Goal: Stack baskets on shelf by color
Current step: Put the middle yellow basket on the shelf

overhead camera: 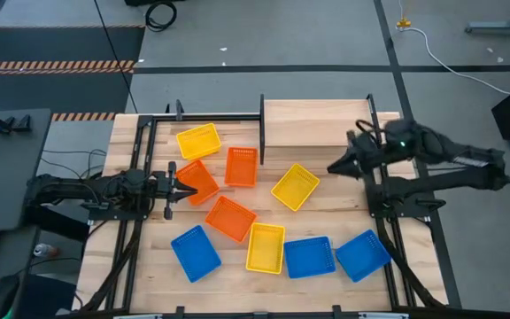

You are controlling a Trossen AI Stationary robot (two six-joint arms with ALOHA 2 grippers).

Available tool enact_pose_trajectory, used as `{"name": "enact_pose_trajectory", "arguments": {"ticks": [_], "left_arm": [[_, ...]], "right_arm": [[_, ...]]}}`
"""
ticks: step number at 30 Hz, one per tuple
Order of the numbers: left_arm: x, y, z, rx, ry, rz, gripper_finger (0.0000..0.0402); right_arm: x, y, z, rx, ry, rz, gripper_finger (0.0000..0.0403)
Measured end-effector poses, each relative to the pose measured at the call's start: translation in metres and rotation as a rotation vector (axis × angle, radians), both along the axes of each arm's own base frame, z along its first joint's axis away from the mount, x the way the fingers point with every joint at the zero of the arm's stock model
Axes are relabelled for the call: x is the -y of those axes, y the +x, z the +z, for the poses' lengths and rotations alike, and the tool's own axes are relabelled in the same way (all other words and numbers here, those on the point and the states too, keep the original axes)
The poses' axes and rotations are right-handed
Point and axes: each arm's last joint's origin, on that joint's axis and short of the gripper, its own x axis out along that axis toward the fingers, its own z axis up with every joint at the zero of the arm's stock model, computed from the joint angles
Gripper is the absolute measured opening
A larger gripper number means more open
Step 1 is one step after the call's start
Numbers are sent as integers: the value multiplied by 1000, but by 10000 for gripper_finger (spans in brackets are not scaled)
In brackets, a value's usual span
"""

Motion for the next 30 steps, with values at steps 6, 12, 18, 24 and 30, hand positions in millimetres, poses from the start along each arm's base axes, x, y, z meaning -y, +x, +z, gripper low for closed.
{"name": "enact_pose_trajectory", "arguments": {"ticks": [6, 12, 18, 24, 30], "left_arm": [[-1, 0, 2, 24, -6, 14, 34], [0, 0, 21, 221, -376, -1, 38], [-2, -4, 52, 451, -696, -4, 28], [1, 0, 127, 331, -605, -65, 9], [2, 36, 202, -153, -451, 30, 14]], "right_arm": [[10, 24, 40, -218, -26, -267, 50], [14, 58, 75, 9, 253, -360, 50], [15, 78, 106, 352, 410, -298, 50], [11, 79, 114, 416, 394, -149, 50], [20, 89, 76, 61, 437, -253, 52]]}}
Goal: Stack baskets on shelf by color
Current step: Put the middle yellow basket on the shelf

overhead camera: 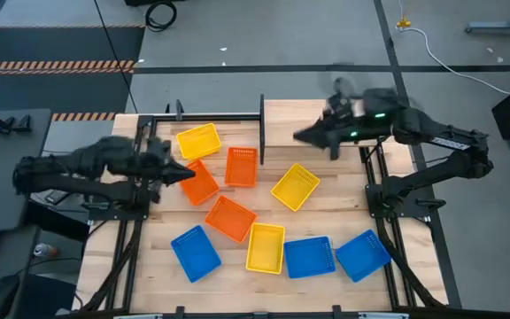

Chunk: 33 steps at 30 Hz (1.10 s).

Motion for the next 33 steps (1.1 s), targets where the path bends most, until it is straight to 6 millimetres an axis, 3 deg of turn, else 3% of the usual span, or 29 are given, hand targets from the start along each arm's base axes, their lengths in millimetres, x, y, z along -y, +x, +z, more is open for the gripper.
{"name": "enact_pose_trajectory", "arguments": {"ticks": [3, 5, 9, 13, 18, 24, 29, 33], "left_arm": [[0, 30, 25, -181, 16, -9, 22], [1, 51, 45, -181, 9, -7, 26], [1, 88, 73, -137, -58, 17, 28], [1, 112, 88, -127, -17, -1, 23], [2, 118, 86, -228, -34, -35, 23], [2, 112, 69, -421, -91, 5, 36], [1, 108, 62, -515, -66, 15, 67], [1, 108, 51, -623, -38, 29, 126]], "right_arm": [[3, 9, -42, -379, 83, 22, 65], [0, 17, -68, -580, 74, 71, 77], [-3, 43, -113, -768, 83, 148, 105], [-13, 65, -156, -922, 140, 245, 139], [-30, 84, -194, -1047, 81, 246, 198], [-35, 103, -213, -1038, 22, 132, 256], [-33, 115, -231, -1055, 34, 62, 264], [-33, 122, -252, -1108, 45, 17, 254]]}}
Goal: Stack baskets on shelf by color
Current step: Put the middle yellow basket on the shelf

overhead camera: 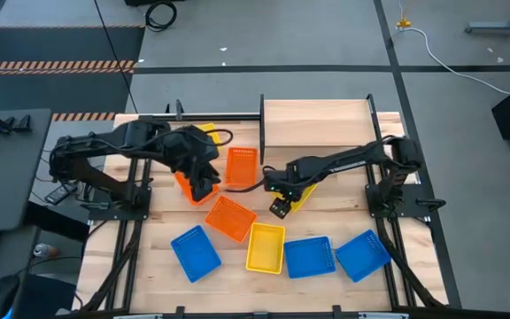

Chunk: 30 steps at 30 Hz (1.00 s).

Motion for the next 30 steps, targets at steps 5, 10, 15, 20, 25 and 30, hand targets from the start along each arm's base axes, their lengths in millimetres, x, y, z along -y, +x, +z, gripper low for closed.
{"name": "enact_pose_trajectory", "arguments": {"ticks": [5, 10, 15, 20, 25, 30], "left_arm": [[-1, 6, -10, -72, 15, 11, 209], [-1, 14, -14, -73, 51, -15, 249], [-2, 19, -18, -83, 104, -48, 251], [-2, 23, -20, -87, 115, -43, 238], [-3, 28, -19, -49, 125, -40, 227], [-3, 33, -16, 16, 128, -34, 218]], "right_arm": [[0, 2, -15, -60, -17, -11, 226], [-4, -3, -10, -85, -58, 45, 140], [-14, -14, 6, -93, -38, 131, 21], [-29, -36, 57, -26, 20, 173, 30], [-34, -78, 139, 87, 25, 188, 15], [-23, -130, 213, 201, -79, 189, 15]]}}
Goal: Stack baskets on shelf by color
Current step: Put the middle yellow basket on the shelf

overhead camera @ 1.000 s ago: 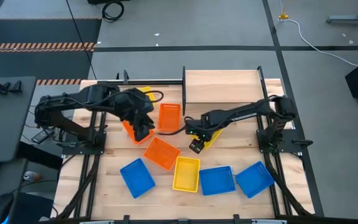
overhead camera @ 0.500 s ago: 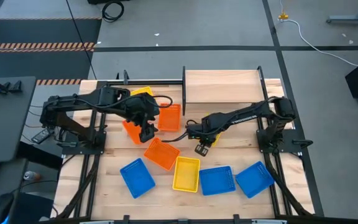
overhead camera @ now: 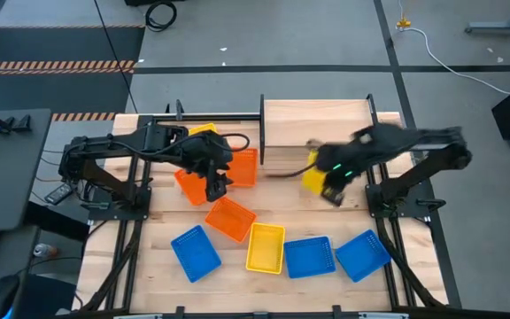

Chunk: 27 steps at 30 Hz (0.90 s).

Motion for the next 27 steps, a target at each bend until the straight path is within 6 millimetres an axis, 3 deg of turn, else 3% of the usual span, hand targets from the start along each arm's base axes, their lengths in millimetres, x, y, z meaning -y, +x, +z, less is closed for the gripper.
{"name": "enact_pose_trajectory", "arguments": {"ticks": [5, 10, 16, 27], "left_arm": [[-1, 7, 6, 94, 27, 6, 209], [-3, 12, 12, 168, 69, -17, 204], [-5, 10, 9, 137, 67, -10, 203], [-4, 0, 0, 5, 30, 27, 199]], "right_arm": [[12, -37, 49, 156, -198, 112, 15], [29, -53, 59, 174, -414, 149, 16], [58, -49, 44, 18, -531, 204, 22], [119, -60, -26, -390, -474, 248, 22]]}}
